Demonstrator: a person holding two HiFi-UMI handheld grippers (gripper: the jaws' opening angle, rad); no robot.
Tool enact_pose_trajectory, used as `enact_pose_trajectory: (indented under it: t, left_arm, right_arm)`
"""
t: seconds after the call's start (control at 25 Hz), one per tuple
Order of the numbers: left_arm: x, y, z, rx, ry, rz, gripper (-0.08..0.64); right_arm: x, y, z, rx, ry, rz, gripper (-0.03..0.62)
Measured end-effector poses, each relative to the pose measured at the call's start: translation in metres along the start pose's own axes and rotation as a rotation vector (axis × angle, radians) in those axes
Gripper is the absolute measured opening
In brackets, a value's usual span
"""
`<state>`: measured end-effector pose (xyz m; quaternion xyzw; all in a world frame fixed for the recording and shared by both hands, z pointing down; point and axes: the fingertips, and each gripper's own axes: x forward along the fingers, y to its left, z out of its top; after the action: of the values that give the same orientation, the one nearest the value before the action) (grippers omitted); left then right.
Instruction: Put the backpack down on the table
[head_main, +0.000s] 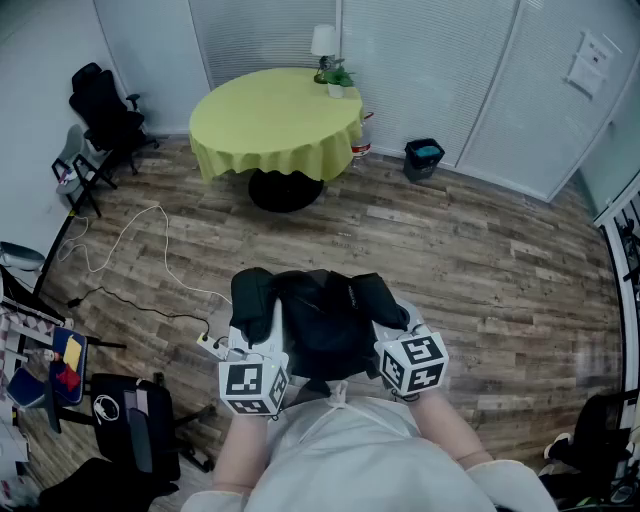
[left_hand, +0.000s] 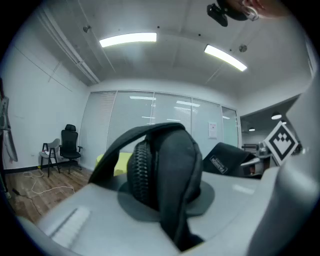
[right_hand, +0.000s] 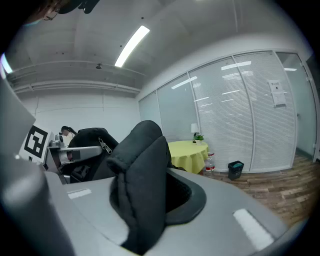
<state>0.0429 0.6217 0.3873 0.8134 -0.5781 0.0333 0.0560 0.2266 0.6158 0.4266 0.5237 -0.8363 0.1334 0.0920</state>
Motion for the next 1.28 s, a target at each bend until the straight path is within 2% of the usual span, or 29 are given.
enact_pose_trajectory:
  t: [0.4, 0.6, 0.8, 0.96, 1.28]
  left_arm:
    - [0.014, 0.002, -0.008, -0.01, 0.024, -0.012, 0.04]
    - [0.025, 0.008, -0.02, -0.043, 0.044, -0.01, 0.041]
    - [0.06, 0.033, -0.028, -0.073, 0.061, -0.019, 0.041]
    - [0.099, 0.066, -0.017, -0.08, 0.047, -0.013, 0.041]
    - [0.176, 0.105, 0.015, -0.02, 0.004, -0.062, 0.04]
  right_arm:
    - [0.009, -0.006, -0.005, -0.002, 0.018, -0.01, 0.037]
    - [0.02, -0.013, -0.009, 0.025, 0.04, -0.012, 0.037]
    - [0.061, -0.02, -0.005, 0.024, 0.068, -0.013, 0.037]
    - [0.104, -0.02, 0.014, 0.014, 0.06, -0.014, 0.037]
    - [0.178, -0.043, 0.058, 0.037, -0.006, -0.031, 0.037]
